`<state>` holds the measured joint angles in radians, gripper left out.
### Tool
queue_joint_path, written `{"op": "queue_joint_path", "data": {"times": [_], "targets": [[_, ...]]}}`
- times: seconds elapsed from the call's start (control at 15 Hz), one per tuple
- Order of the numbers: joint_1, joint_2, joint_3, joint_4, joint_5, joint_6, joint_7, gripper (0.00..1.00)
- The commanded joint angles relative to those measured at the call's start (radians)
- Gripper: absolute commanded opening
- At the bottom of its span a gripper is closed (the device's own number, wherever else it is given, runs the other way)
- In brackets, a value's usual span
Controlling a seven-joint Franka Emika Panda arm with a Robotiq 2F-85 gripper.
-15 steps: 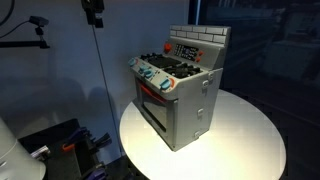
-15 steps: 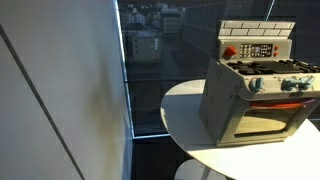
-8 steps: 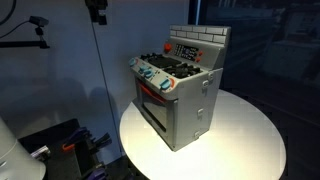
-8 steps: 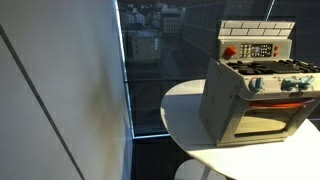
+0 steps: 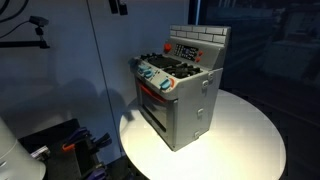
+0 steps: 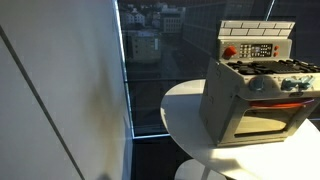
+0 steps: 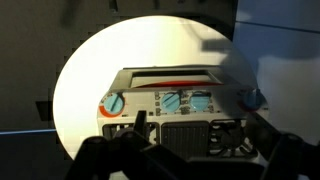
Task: Push the orange button on the right side of the stove
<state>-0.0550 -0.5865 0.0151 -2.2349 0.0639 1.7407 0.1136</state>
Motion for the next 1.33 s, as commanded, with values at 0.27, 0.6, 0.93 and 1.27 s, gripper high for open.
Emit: {"op": "queue_joint_path", "data": {"times": [0.27,0.6,0.93,1.27], "targets": [[-0.013,0.173,-0.025,0.117,-0.098,0.124,-0.017,1.0],[-0.029,0.265,-0.047,0.149,-0.129,0.2,-0.006,1.0],[-0.046,0.343,-0.072,0.187,-0.142,0.256,-0.007,1.0],[-0.057,0.398,-0.088,0.231,-0.152,0.266,0.0,1.0]]}}
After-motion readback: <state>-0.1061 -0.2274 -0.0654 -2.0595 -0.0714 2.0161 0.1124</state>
